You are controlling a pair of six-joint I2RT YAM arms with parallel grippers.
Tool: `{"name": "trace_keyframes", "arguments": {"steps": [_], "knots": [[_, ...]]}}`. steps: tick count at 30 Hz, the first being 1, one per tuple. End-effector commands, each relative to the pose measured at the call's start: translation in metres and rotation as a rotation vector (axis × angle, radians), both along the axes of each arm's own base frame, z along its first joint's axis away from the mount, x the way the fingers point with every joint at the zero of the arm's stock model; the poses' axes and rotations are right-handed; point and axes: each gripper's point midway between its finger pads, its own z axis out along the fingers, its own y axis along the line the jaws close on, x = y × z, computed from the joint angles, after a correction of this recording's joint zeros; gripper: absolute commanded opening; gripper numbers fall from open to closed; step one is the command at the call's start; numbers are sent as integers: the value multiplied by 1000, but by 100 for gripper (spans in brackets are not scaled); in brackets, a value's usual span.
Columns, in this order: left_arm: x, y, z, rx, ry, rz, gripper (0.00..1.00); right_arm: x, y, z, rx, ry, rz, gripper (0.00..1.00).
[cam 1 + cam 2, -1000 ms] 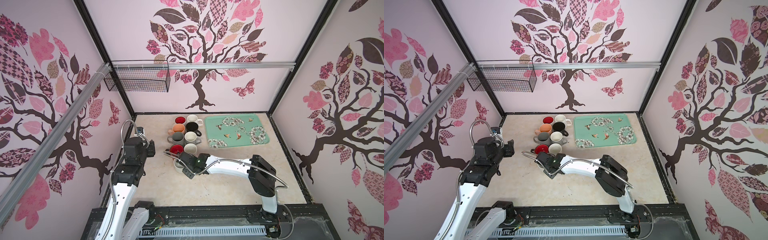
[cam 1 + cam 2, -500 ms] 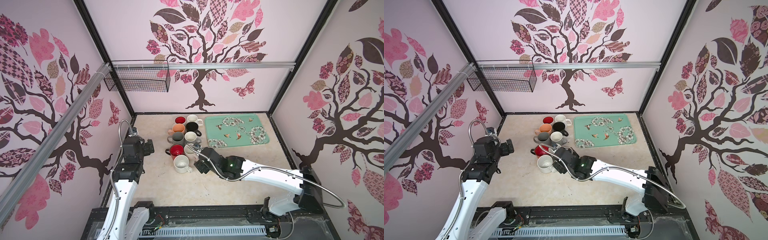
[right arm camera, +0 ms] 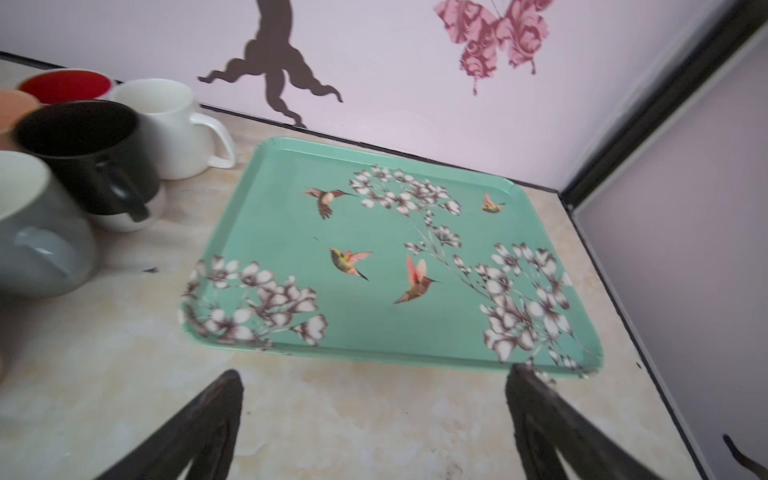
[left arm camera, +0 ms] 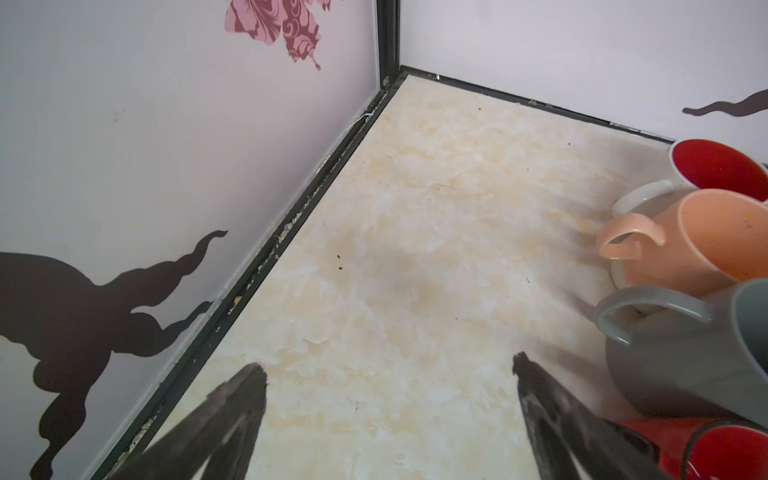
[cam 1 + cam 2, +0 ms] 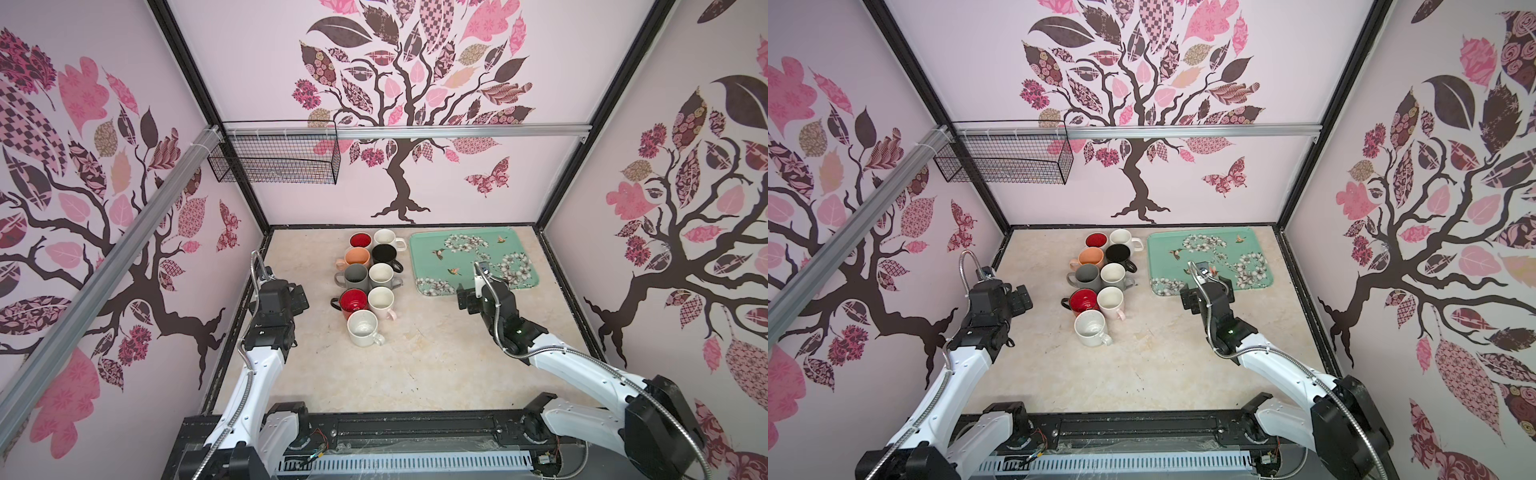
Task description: Turn the mug right side up
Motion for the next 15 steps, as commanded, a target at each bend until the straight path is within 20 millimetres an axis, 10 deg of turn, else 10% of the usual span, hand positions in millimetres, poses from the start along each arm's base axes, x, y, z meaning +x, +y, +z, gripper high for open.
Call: {"name": "trace_keyframes", "arguments": {"steps": [1, 10, 15], "knots": [[14, 2, 0, -5, -54, 11, 97, 14, -35, 11, 182, -124, -69, 100], [24, 5, -27, -27, -93, 45, 97, 13, -97, -54, 152, -76, -214, 100], [25, 4, -28, -67, -246, 51, 97, 23, -110, -44, 211, -147, -243, 100]]}}
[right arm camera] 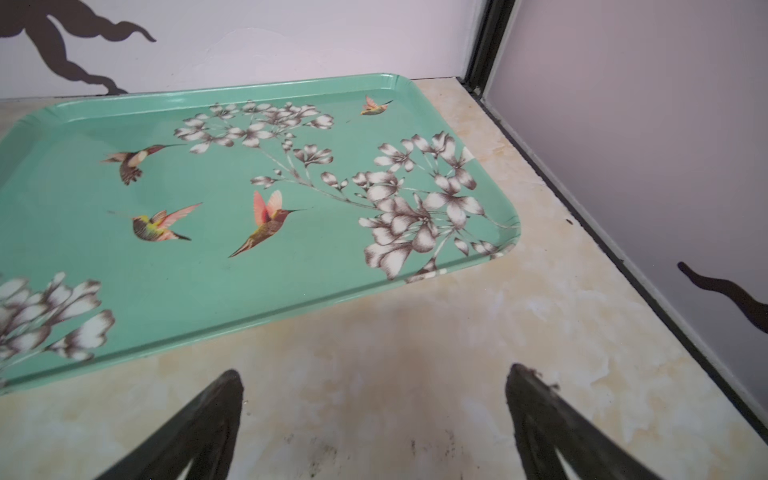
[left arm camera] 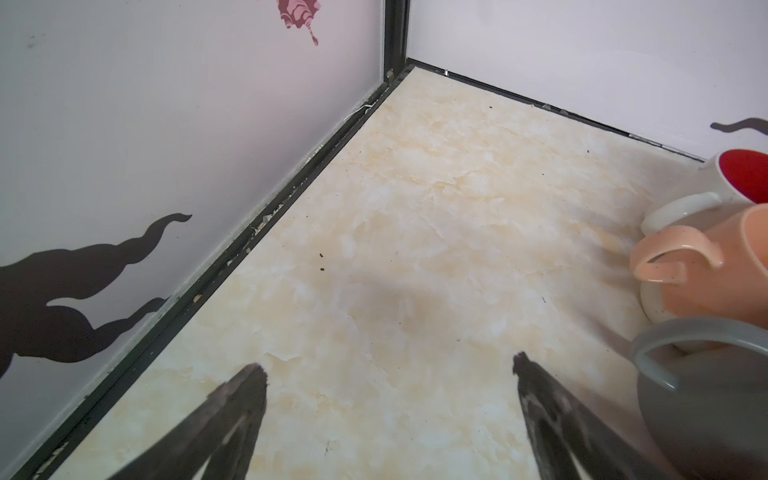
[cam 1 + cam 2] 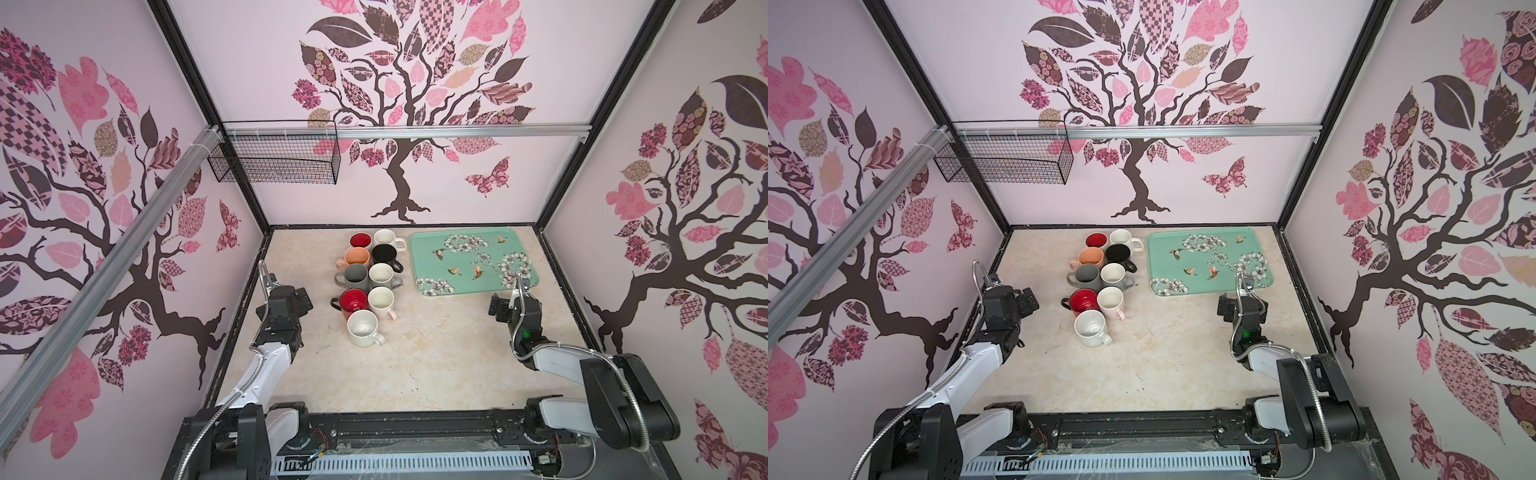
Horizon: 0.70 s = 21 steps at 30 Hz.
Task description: Turn the mug right side up
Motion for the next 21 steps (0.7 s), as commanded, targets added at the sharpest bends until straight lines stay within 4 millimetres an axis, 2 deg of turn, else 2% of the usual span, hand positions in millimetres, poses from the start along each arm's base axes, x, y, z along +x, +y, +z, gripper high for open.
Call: {"name": "trace_keyframes", "arguments": {"steps": [1, 4, 7, 9, 15, 21], "knots": [[11, -3, 14, -1, -153, -23, 97, 20, 2, 30, 43, -148, 11, 100], [14, -5, 5, 48, -146, -67, 97, 28, 5, 30, 52, -164, 33, 100], [17, -10, 4, 24, -238, -82, 97, 29, 4, 18, 55, -167, 35, 100], [24, -20, 3, 35, -244, -151, 97, 28, 4, 12, 56, -174, 37, 100], [35, -32, -1, 88, -246, -252, 97, 27, 4, 13, 56, -193, 39, 100], [41, -40, -19, 103, -272, -304, 97, 27, 4, 12, 53, -192, 39, 100]]}}
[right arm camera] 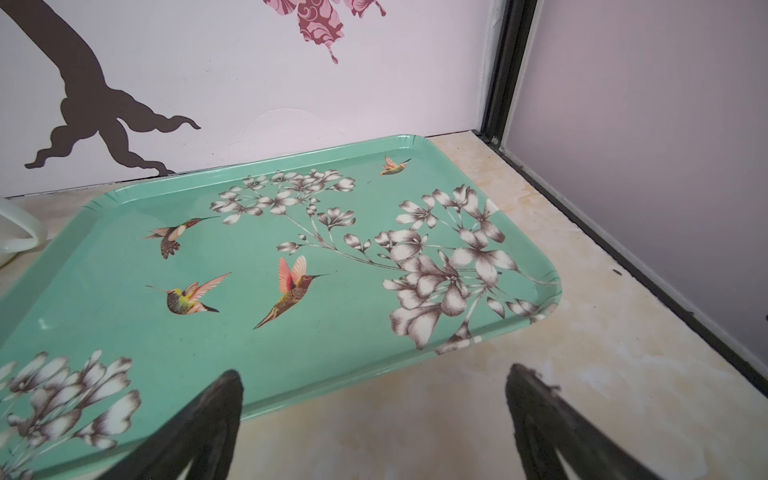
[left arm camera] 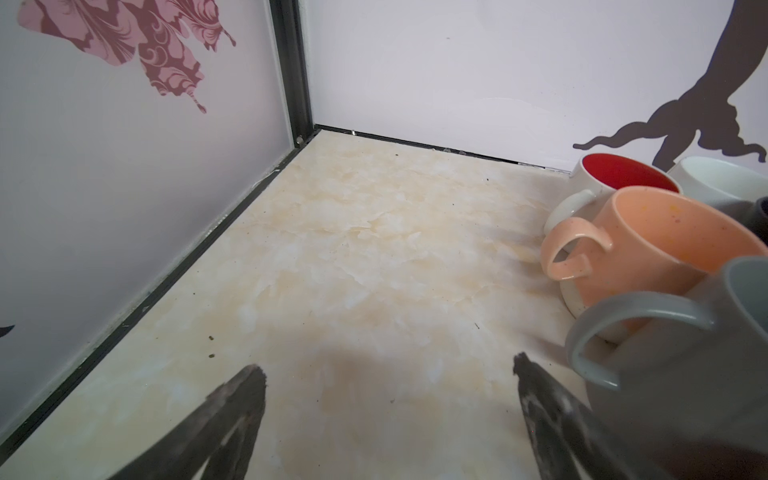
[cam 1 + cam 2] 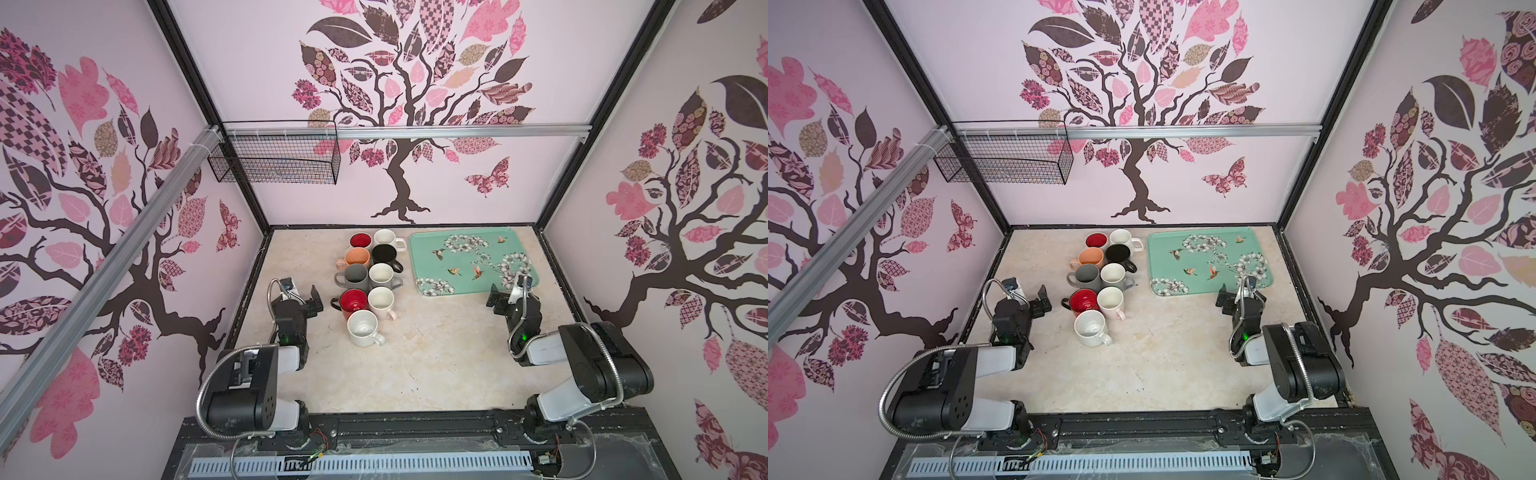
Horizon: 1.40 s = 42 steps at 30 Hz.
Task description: Turn the mug right side up
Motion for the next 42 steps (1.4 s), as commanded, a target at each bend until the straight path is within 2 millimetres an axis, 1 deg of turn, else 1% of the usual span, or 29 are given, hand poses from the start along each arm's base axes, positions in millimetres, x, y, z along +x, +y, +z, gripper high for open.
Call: {"name": "trace_keyframes", "arguments": {"steps": [1, 2, 4, 7, 25, 31, 42], "knots": [[3, -9, 7, 30, -73, -62, 97, 3, -3, 7, 0, -33, -5, 100], [6, -12, 4, 33, -65, -82, 97, 3, -2, 7, -2, -34, -4, 100], [12, -13, 4, 35, -56, -94, 97, 4, -2, 8, -3, -34, -4, 100], [26, -12, -6, 26, 44, -89, 97, 3, -2, 8, -3, -34, -3, 100], [27, -13, -6, 34, 45, -90, 97, 3, -2, 7, -2, -34, -3, 100], [26, -17, -5, 69, 49, -67, 97, 3, -2, 8, -3, -35, -3, 100], [28, -15, -6, 57, 55, -66, 97, 3, -2, 8, -3, -34, -4, 100]]}}
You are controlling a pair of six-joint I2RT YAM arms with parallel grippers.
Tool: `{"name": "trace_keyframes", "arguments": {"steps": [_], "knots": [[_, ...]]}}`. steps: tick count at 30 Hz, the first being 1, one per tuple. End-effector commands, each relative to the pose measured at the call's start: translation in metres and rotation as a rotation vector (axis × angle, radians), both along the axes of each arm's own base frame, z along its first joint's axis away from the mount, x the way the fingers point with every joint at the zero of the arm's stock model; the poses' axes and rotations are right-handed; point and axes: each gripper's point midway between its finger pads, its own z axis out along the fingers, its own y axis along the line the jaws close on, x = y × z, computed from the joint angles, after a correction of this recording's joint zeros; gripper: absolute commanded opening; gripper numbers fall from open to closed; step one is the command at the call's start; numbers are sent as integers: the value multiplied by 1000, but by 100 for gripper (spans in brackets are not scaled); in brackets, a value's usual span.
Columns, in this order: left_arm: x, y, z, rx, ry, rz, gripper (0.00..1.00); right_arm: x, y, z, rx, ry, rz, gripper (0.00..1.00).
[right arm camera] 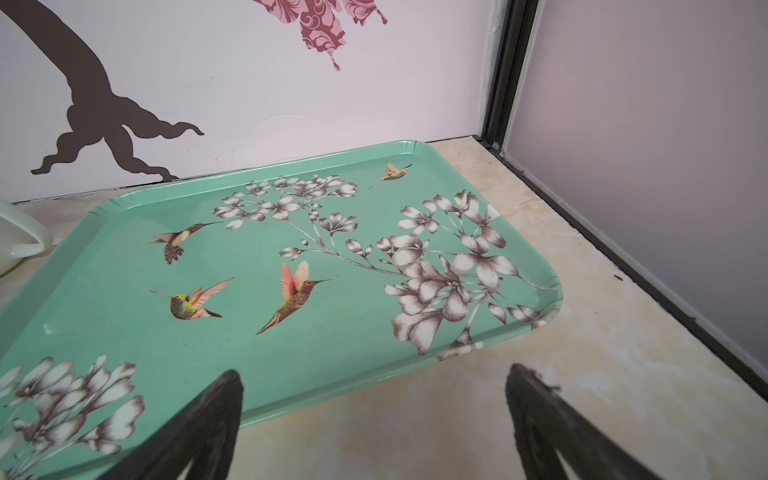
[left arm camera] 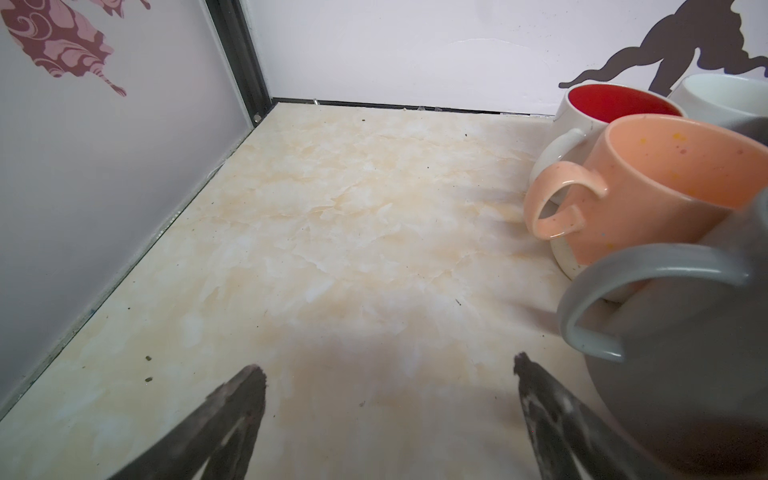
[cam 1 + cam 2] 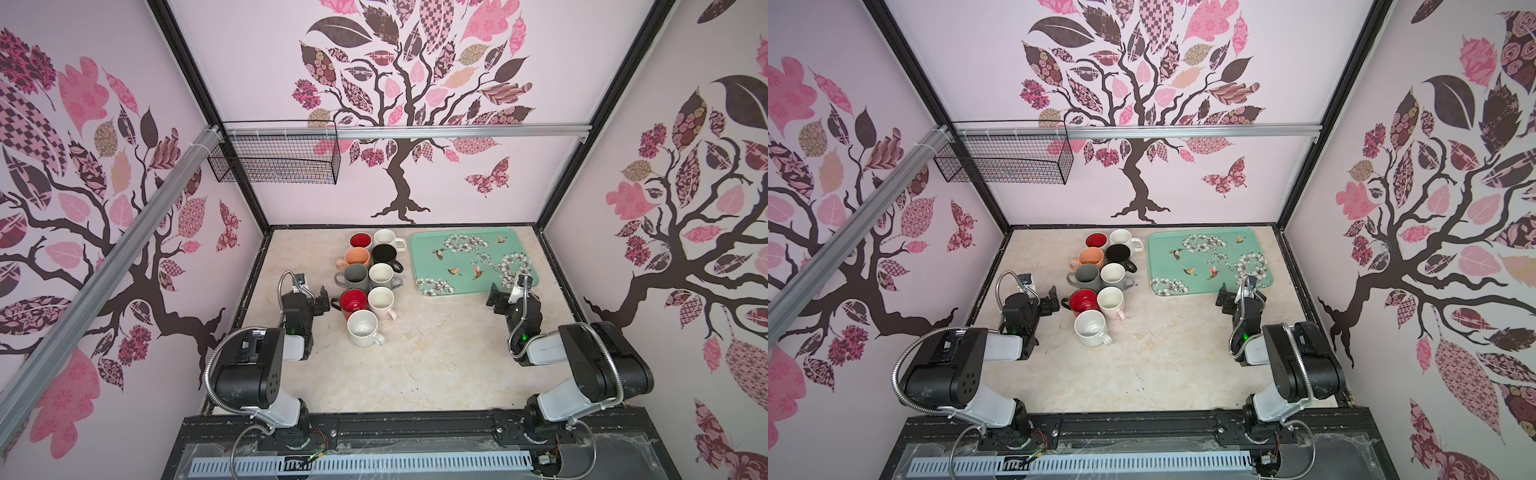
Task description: Turn the mug right side up
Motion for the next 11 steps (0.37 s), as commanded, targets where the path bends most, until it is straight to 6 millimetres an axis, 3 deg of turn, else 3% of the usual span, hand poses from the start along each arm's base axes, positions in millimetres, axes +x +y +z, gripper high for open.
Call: {"name": "trace_keyframes", "arguments": {"steps": [1, 11], "knots": [[9, 3, 10, -2, -27, 3, 97, 3, -3, 6, -3, -27, -5, 100], [7, 4, 11, -7, -32, 1, 97, 3, -3, 6, -3, -27, -4, 100]]}}
